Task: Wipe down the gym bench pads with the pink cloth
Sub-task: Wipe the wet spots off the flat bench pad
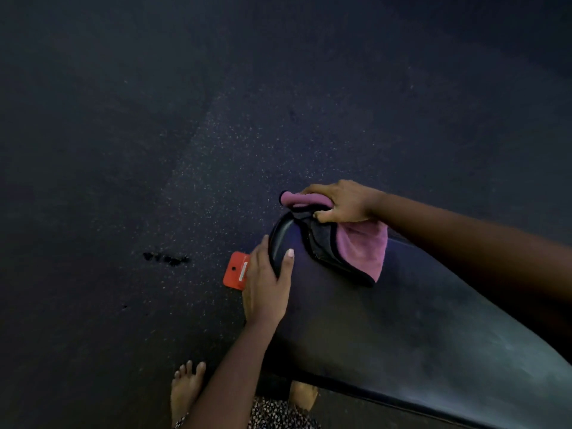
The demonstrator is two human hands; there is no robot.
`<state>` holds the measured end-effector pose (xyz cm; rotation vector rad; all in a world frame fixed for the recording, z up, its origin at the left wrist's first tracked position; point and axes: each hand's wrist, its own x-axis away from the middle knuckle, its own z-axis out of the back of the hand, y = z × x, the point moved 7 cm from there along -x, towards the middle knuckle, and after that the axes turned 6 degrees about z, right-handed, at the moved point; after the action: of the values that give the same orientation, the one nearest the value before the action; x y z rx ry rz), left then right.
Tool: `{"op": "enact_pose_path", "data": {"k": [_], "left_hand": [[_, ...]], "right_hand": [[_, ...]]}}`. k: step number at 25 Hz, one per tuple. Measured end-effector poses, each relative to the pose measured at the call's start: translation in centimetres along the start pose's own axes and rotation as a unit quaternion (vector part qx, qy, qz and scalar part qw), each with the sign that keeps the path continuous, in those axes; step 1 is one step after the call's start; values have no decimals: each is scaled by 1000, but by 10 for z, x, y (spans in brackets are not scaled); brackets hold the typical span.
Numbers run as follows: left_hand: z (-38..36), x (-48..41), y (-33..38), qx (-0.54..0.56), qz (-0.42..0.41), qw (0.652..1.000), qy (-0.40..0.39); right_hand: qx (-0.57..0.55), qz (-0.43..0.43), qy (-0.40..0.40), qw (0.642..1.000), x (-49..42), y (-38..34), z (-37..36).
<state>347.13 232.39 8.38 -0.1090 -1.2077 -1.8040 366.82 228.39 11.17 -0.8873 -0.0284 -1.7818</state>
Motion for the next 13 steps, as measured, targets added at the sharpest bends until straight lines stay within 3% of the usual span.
{"op": "enact_pose_path", "data": {"k": [3,5,9,13], "left_hand": [[-7,21,15,-96,-97,990,43],[-30,46,33,-177,-189,963,77],[-108,74,64,-258,-302,917,33],[-175,94,90,-333,-338,880,12]], "right_hand": [[-45,-41,32,998,33,30,-14],[-52,-51,44,996,53,49,-24],[-64,-69,49,994,90,91,-41],[-80,-109,54,989,161,147,-64]]}}
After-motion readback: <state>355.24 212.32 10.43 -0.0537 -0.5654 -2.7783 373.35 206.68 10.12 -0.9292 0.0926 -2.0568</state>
